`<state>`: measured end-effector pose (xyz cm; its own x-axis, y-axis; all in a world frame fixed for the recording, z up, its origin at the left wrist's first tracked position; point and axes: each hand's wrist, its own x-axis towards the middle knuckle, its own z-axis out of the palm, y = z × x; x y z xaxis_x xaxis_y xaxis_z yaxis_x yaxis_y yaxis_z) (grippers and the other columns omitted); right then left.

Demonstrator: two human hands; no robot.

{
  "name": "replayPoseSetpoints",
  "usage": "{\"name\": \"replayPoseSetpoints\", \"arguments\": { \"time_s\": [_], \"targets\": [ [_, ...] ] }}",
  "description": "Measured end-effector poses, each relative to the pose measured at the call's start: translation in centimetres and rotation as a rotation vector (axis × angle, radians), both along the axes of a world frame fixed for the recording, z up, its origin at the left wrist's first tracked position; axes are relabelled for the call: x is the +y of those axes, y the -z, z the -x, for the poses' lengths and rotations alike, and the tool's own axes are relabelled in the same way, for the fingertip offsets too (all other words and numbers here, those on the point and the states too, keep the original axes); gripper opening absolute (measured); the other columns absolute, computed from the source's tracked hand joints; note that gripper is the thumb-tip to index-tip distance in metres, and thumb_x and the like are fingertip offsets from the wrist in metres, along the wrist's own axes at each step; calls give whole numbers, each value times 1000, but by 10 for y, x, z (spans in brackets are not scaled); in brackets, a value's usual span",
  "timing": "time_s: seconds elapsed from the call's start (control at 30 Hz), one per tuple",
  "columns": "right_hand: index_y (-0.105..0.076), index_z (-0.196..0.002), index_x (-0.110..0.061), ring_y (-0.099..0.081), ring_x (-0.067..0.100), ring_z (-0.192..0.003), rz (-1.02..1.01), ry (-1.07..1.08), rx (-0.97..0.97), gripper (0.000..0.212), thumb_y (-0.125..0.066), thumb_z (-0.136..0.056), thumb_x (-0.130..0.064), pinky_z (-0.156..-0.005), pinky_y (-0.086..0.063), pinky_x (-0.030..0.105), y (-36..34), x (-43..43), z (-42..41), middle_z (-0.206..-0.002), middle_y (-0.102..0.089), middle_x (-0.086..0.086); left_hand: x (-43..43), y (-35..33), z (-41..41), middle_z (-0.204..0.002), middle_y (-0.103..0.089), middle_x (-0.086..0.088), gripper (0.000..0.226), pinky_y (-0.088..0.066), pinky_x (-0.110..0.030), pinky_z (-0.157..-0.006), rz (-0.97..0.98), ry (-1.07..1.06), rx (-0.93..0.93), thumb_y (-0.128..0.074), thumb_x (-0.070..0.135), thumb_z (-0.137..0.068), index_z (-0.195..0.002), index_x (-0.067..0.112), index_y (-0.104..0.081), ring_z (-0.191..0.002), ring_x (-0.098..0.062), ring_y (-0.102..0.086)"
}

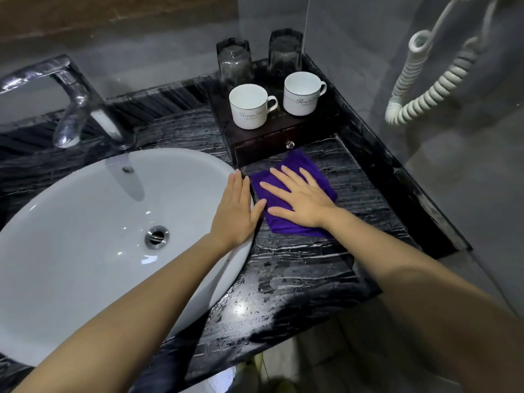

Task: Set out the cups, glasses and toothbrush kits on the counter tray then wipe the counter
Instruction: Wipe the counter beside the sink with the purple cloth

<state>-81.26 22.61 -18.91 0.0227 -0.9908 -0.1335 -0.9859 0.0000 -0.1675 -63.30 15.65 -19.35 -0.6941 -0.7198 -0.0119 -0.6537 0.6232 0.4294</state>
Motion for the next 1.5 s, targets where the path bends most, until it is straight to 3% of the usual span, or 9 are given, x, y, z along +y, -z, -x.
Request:
{"name": "replayPoseSetpoints", "arguments": {
  "time_s": [0.13,0.23,0.43,0.63,0.8,1.0,1.27,1.5],
  "targets": [
    [-15,-147,-44,0,16,-149,5,-8,-25,73,-7,-80,-72,-119,5,41,1,17,10,-161,-5,-7,18,0,-10,-157,5,-15,90,9,-26,-114,14,69,-19,-8,67,-83,-146,2,-4,-142,-18,14],
    [-19,-146,-43,-4,14,-149,-2,18,-51,64,-14,-86,-65,-119,2,40,0,28,19,-161,-11,-9,36,0,-18,-157,9,-12,87,11,-24,-113,-17,79,-17,-8,65,-84,-146,4,0,-137,-11,20],
    [-20,-146,-42,-6,12,-148,1,92,-54,62,-11,-88,-61,-119,1,38,1,75,36,-160,-13,-11,53,-4,-31,-157,12,-6,73,10,-23,-114,-42,103,-41,-21,53,-93,-147,10,2,-139,-9,19],
    [-17,-147,-42,-2,11,-148,-3,157,-68,72,4,-82,-65,-121,3,39,2,112,31,-160,-10,-12,65,-5,-57,-152,16,3,100,10,-21,-113,-48,146,-58,7,78,-72,-148,13,0,-142,-10,16],
    [-15,-147,-41,-2,12,-149,15,200,-61,62,-7,-89,-60,-120,3,38,3,129,16,-161,-8,-11,75,-6,-78,-156,8,-1,101,9,-19,-114,-14,164,-86,7,78,-73,-148,11,-4,-142,-10,13],
    [-13,-148,-39,-1,14,-149,9,325,-43,73,4,-81,-60,-121,3,40,4,135,-10,-161,-6,-10,83,-8,-85,-157,2,-4,101,9,-19,-114,8,170,-98,7,78,-73,-147,10,-6,-142,-10,12],
    [-8,-150,-35,1,21,-149,22,503,5,77,4,-79,-63,-120,4,45,9,134,-58,-162,-2,-2,91,-9,-102,-158,-2,-7,107,5,-22,-114,10,150,-105,10,81,-69,-147,9,-8,-141,-10,9],
    [-9,-150,-33,2,23,-149,36,491,-19,78,3,-79,-62,-120,4,47,9,132,-104,-162,-4,1,91,-4,-114,-157,-10,-9,97,-3,-26,-117,82,162,-128,5,75,-77,-147,10,-12,-145,-19,-3]
  ]
}}
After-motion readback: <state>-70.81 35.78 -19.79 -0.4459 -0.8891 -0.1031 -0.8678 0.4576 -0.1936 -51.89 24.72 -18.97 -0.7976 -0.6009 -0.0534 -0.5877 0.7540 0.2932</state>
